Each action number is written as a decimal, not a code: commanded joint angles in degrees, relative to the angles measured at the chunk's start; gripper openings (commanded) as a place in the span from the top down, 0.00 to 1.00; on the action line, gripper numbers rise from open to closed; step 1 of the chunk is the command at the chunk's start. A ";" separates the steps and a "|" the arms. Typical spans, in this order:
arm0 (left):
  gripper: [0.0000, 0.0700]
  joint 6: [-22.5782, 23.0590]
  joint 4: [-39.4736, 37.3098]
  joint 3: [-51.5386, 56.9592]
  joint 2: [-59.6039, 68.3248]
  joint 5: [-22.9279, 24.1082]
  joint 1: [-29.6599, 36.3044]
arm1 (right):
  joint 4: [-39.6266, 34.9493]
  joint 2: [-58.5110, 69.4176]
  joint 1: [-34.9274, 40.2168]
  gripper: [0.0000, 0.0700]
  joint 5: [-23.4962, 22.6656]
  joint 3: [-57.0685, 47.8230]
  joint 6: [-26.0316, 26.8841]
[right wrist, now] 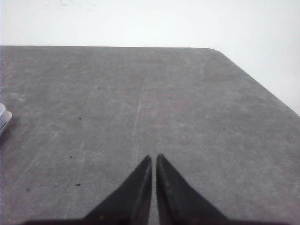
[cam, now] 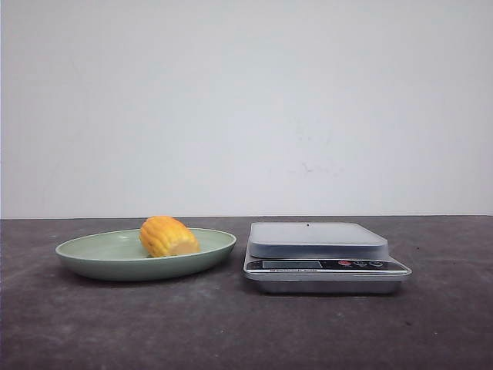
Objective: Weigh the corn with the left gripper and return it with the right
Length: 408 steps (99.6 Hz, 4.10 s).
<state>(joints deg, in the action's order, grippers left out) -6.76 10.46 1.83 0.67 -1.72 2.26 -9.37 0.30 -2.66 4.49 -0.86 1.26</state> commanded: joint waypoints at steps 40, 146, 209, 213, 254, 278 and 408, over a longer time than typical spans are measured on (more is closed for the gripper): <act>0.98 0.70 0.46 -0.74 -0.09 -0.22 -0.04 | 0.46 -0.07 -0.07 0.98 -0.02 0.28 -0.48; 0.99 0.74 -1.42 -0.74 -0.09 0.39 -0.04 | 11.89 -0.07 0.04 0.98 -0.15 0.15 1.86; 0.98 -13.94 -3.13 9.81 6.45 0.46 0.02 | 1.57 3.04 0.04 1.00 -4.52 -8.15 19.93; 0.98 -13.94 -3.13 13.03 8.87 0.46 0.02 | -1.25 5.03 0.04 1.00 -4.50 -11.10 20.46; 0.24 -11.78 6.10 46.97 35.30 -7.54 0.96 | -16.26 29.92 0.59 0.30 -13.99 -44.57 16.09; 0.31 -9.79 14.49 59.87 48.15 -5.70 8.59 | -22.14 36.89 3.65 0.33 -15.04 -56.96 12.94; 0.62 -20.76 8.90 61.86 98.62 12.85 32.00 | -28.46 42.29 7.82 0.33 -14.97 -61.13 8.15</act>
<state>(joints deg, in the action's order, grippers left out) -27.03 19.73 63.00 98.02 10.72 33.69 -38.33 42.39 4.95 -10.50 -61.14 10.26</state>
